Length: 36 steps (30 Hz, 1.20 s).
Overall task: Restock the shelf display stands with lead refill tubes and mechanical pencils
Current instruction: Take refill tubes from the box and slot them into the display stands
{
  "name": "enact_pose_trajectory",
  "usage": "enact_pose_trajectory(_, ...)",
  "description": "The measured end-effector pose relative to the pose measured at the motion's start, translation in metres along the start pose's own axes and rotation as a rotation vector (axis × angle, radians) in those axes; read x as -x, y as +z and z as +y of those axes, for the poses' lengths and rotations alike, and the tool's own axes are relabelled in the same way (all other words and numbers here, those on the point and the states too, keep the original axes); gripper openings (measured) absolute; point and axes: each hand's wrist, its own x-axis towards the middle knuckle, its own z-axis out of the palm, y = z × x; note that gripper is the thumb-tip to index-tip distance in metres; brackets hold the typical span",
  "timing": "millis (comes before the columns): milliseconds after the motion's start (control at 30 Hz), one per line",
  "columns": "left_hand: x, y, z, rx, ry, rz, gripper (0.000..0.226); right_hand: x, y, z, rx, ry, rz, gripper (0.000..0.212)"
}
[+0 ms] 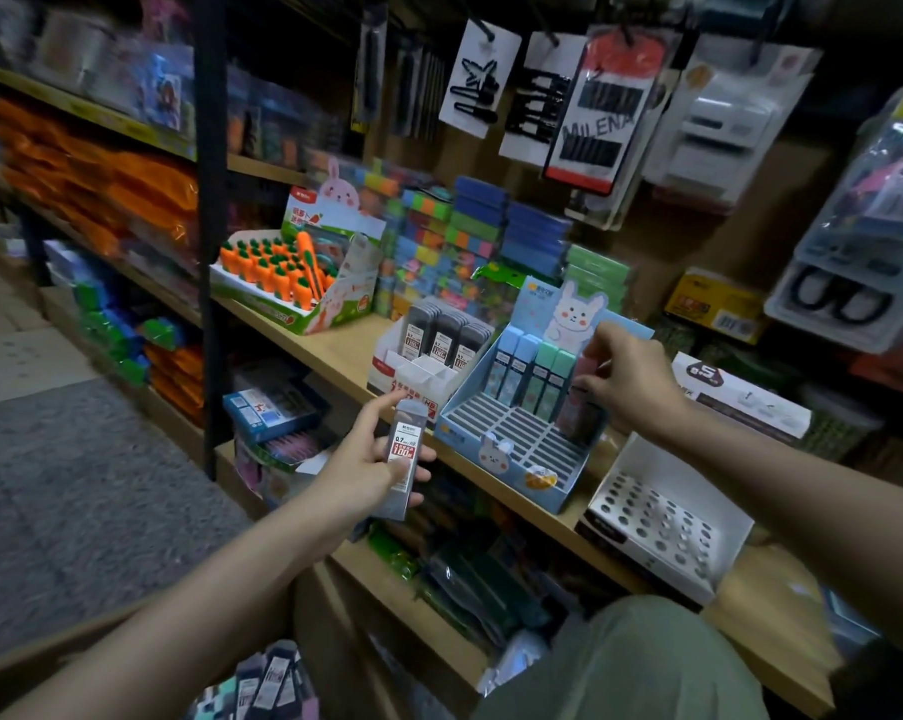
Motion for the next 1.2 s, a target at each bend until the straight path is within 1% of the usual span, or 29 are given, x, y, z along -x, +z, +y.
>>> enact_pose_trajectory(267, 0.001, 0.002, -0.002, 0.002, -0.004, -0.018, 0.069, 0.003, 0.015, 0.005, 0.006, 0.048, 0.049, 0.030)
enact_pose_trajectory(400, 0.000, 0.001, -0.004, 0.003, -0.001, -0.028, 0.070, 0.006, 0.017, 0.005, 0.078, 0.013, 0.094, 0.026)
enact_pose_trajectory(467, -0.001, 0.001, -0.005, 0.009, 0.002, -0.030, 0.070, 0.007, 0.018, 0.003, 0.097, 0.030, 0.086, 0.022)
enact_pose_trajectory(567, -0.002, 0.002, -0.006, 0.035, 0.016, -0.027, 0.069, 0.008, 0.019, 0.002, 0.119, 0.041, 0.065, 0.025)
enact_pose_trajectory(633, -0.003, 0.004, -0.007, 0.066, 0.026, -0.017, 0.063, 0.008, 0.016, 0.002, 0.130, 0.059, 0.047, 0.025)
enact_pose_trajectory(700, -0.002, 0.005, -0.008, 0.081, 0.044, 0.006, 0.044, 0.010, 0.013, -0.002, 0.103, 0.073, 0.067, 0.030)
enact_pose_trajectory(767, -0.002, 0.004, -0.007, 0.069, 0.061, 0.015, 0.033, 0.015, 0.011, -0.014, -0.029, 0.044, 0.129, 0.032)
enact_pose_trajectory(800, -0.002, 0.004, -0.006, 0.075, 0.070, 0.018, 0.031, 0.019, 0.011, -0.026, -0.111, 0.019, 0.126, 0.030)
enact_pose_trajectory(833, -0.002, 0.003, -0.005, 0.091, 0.075, 0.021, 0.029, 0.021, 0.012, -0.039, -0.194, -0.001, 0.069, 0.026)
enact_pose_trajectory(900, -0.002, 0.002, -0.003, 0.114, 0.074, 0.019, 0.028, 0.028, 0.016, -0.069, -0.377, -0.019, -0.148, 0.022)
enact_pose_trajectory(933, -0.002, 0.001, -0.002, 0.112, 0.078, 0.017, 0.028, 0.032, 0.019, -0.084, -0.443, -0.041, -0.239, 0.025)
enact_pose_trajectory(967, -0.003, 0.000, -0.001, 0.100, 0.087, 0.013, 0.028, 0.034, 0.024, -0.097, -0.474, -0.075, -0.290, 0.029)
enact_pose_trajectory(1000, -0.004, -0.002, -0.001, 0.077, 0.103, 0.008, 0.029, 0.037, 0.029, -0.108, -0.481, -0.107, -0.302, 0.031)
enact_pose_trajectory(1100, -0.007, -0.008, 0.001, -0.018, 0.164, 0.007, 0.030, 0.035, 0.041, -0.129, -0.478, -0.116, -0.259, 0.022)
enact_pose_trajectory(1200, -0.017, -0.020, 0.005, -0.170, 0.205, 0.083, 0.028, 0.017, 0.041, -0.136, -0.512, -0.081, -0.255, 0.021)
